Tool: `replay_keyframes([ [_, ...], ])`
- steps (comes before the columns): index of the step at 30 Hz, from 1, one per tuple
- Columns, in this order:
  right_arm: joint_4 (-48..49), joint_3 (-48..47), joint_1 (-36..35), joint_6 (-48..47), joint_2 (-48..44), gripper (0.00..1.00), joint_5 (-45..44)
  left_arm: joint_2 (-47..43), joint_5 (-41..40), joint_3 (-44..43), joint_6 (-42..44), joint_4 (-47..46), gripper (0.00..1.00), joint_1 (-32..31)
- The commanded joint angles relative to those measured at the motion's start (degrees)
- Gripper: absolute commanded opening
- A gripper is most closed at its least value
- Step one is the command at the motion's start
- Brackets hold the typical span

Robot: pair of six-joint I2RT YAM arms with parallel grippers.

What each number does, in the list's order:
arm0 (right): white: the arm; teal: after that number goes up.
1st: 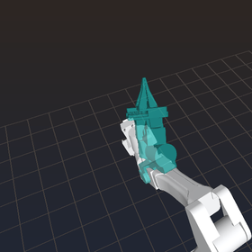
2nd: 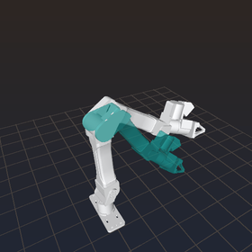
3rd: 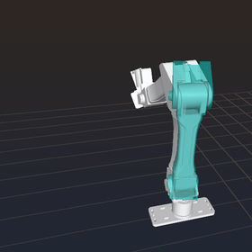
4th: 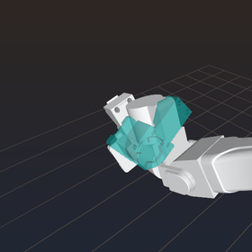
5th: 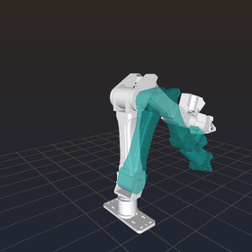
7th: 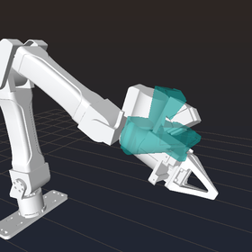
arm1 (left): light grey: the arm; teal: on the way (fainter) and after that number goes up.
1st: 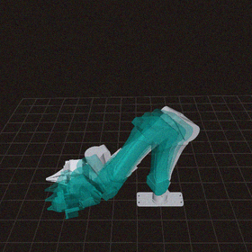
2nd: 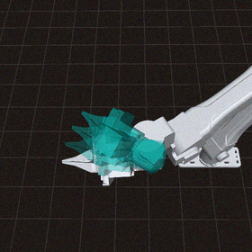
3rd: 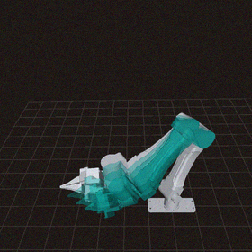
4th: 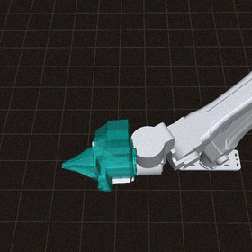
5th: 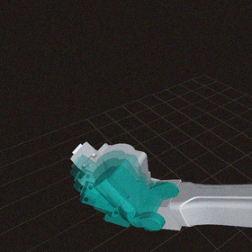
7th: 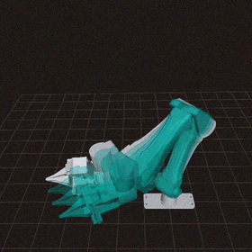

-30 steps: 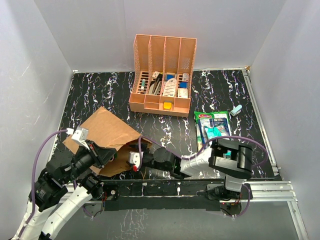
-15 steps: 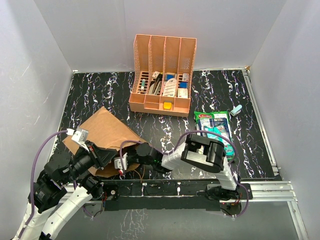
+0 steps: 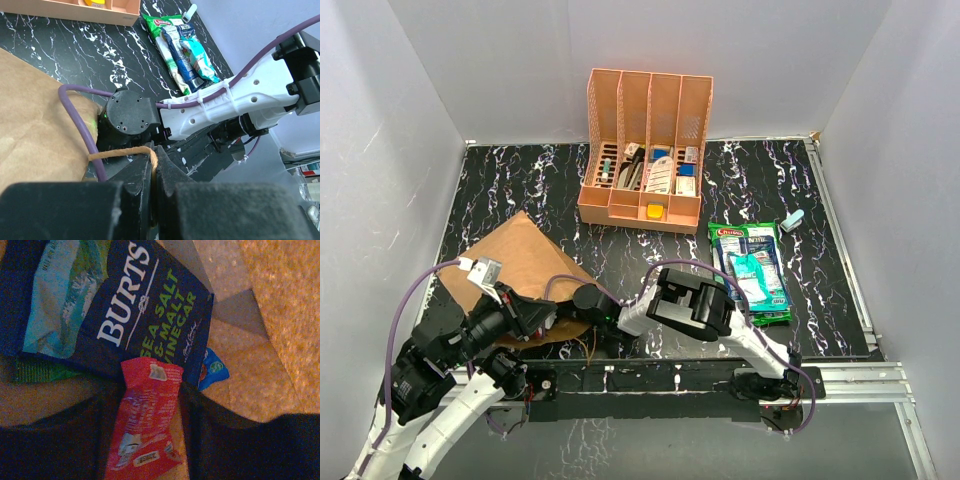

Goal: Take the snacks out of the paper bag
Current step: Take out the snack from the paper bag.

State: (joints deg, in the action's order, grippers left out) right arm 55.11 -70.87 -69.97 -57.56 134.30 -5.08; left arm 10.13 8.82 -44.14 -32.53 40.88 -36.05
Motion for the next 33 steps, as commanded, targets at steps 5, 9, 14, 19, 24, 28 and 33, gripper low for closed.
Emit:
replay_keyframes([
  [5,3.1,1.4,0.8,5.6,-2.1,0.2,-3.1,-0.3,-0.6,-0.6,-0.1,-0.8,0.0,0.2],
  [9,6.2,5.2,0.4,8.6,-5.2,0.07,-2.9,0.1,-1.7,-0.6,-0.5,-0.3,0.0,0.2],
  [14,9.2,11.5,-1.9,12.2,-11.9,0.07,-1.7,1.0,-3.0,-0.8,-0.9,0.4,0.0,0.4],
  [19,9.9,22.0,-5.0,20.0,-22.3,0.07,2.5,0.9,-4.7,-0.9,-1.5,1.0,0.0,0.8],
  [24,7.3,32.0,-5.8,32.7,-33.4,0.07,12.0,1.8,-5.0,-0.9,-1.7,1.2,0.0,1.2],
  [28,-5.3,33.4,-6.0,47.3,-43.8,0.07,17.9,2.9,-5.4,-1.0,-1.7,1.3,0.0,1.7],
  [33,-22.4,35.9,-6.0,66.6,-58.2,0.07,18.0,4.1,-5.7,-1.0,-1.9,1.4,0.0,2.3],
])
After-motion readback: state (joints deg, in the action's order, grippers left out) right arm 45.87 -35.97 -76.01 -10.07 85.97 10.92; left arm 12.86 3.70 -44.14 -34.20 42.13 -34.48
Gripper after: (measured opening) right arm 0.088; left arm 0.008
